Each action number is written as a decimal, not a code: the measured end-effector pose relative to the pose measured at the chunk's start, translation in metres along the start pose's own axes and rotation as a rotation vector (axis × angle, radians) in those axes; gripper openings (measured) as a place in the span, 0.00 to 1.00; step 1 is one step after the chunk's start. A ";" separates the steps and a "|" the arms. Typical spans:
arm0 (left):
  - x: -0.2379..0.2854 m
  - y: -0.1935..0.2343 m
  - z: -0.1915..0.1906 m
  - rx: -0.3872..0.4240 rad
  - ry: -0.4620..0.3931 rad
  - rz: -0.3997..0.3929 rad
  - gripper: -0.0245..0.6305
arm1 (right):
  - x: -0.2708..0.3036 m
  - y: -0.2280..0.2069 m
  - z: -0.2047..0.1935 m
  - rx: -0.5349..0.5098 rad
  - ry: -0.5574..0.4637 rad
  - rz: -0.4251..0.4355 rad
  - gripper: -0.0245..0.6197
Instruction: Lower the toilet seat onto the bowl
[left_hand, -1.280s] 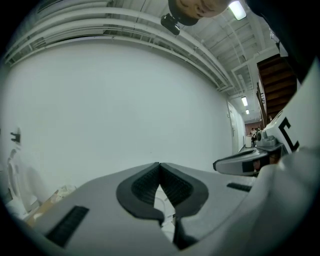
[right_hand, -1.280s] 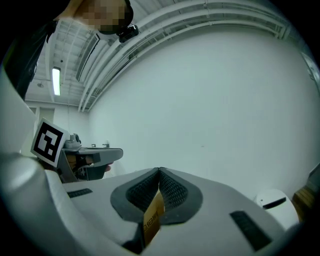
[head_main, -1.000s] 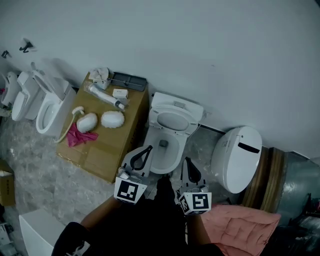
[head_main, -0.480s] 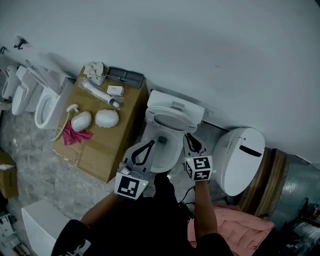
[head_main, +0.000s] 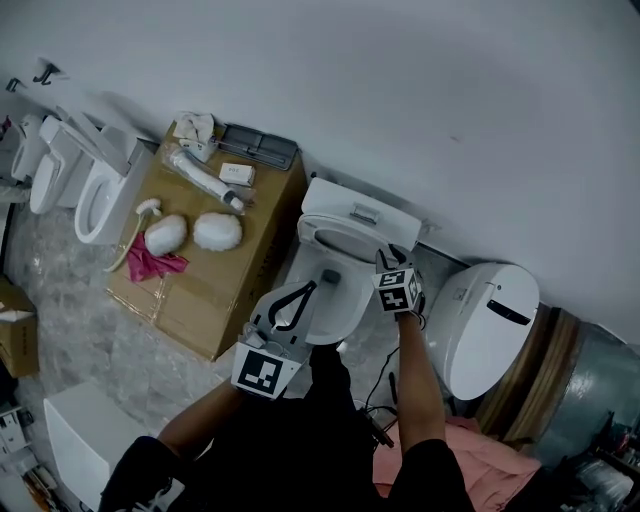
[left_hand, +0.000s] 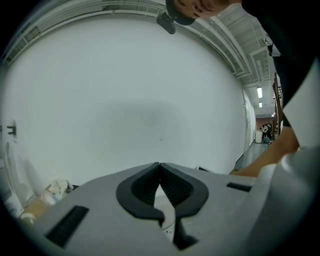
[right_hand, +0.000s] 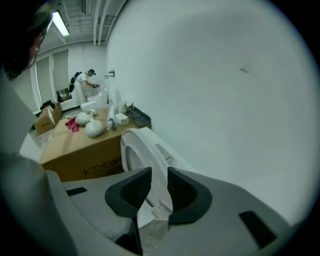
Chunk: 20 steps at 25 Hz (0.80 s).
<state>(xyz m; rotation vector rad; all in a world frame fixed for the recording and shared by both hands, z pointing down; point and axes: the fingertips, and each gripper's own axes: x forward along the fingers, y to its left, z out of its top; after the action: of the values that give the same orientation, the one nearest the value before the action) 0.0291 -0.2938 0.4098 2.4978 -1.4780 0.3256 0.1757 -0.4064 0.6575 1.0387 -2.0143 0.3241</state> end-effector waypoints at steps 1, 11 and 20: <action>0.000 0.001 -0.002 0.001 0.006 0.001 0.05 | 0.006 -0.003 -0.004 -0.016 0.017 -0.006 0.21; -0.003 0.010 -0.020 -0.007 0.038 0.013 0.05 | 0.028 -0.011 -0.021 -0.109 0.079 -0.026 0.16; 0.026 0.015 -0.077 0.192 0.127 -0.131 0.11 | 0.014 0.011 -0.036 -0.189 0.098 0.025 0.15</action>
<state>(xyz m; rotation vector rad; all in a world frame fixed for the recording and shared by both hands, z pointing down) 0.0223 -0.2996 0.4915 2.6494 -1.2818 0.6167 0.1827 -0.3870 0.6920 0.8642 -1.9303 0.1903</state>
